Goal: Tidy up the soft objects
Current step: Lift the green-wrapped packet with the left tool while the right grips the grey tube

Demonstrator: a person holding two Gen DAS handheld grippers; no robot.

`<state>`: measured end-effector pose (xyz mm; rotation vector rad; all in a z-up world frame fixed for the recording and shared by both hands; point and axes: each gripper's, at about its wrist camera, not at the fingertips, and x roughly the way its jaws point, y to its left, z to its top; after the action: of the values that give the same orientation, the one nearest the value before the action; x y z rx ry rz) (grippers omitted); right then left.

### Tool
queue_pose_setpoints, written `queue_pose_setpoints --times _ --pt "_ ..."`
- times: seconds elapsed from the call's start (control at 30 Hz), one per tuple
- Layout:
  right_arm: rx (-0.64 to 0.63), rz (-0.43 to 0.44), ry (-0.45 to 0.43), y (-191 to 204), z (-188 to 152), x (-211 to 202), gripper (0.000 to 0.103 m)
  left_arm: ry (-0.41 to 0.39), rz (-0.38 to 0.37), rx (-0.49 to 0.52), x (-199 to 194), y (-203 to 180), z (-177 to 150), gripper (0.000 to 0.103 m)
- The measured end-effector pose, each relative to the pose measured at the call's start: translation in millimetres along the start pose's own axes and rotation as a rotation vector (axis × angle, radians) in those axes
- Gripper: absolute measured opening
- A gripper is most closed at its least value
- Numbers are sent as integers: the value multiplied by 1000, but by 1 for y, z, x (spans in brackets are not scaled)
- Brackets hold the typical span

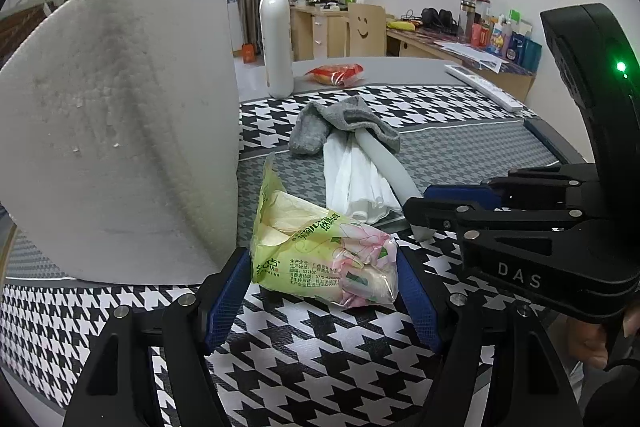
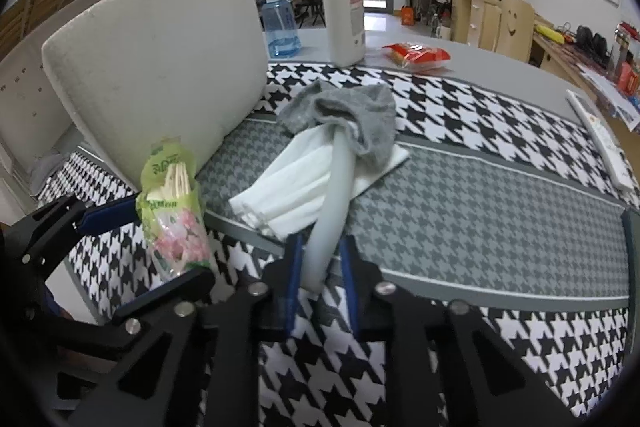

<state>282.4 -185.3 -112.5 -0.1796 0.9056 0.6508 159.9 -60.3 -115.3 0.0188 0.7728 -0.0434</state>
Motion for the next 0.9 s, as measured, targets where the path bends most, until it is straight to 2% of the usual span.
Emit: queue_pose_setpoints --times 0.17,0.3,0.9 --pt "8 9 11 4 -1 4 19 -12 5 5 -4 0 -1 73" --pt "29 0 7 2 0 1 10 -22 -1 8 -7 1 -2 73" --pt "41 -71 -99 17 -2 -52 9 -95 -22 22 -37 10 -4 73"
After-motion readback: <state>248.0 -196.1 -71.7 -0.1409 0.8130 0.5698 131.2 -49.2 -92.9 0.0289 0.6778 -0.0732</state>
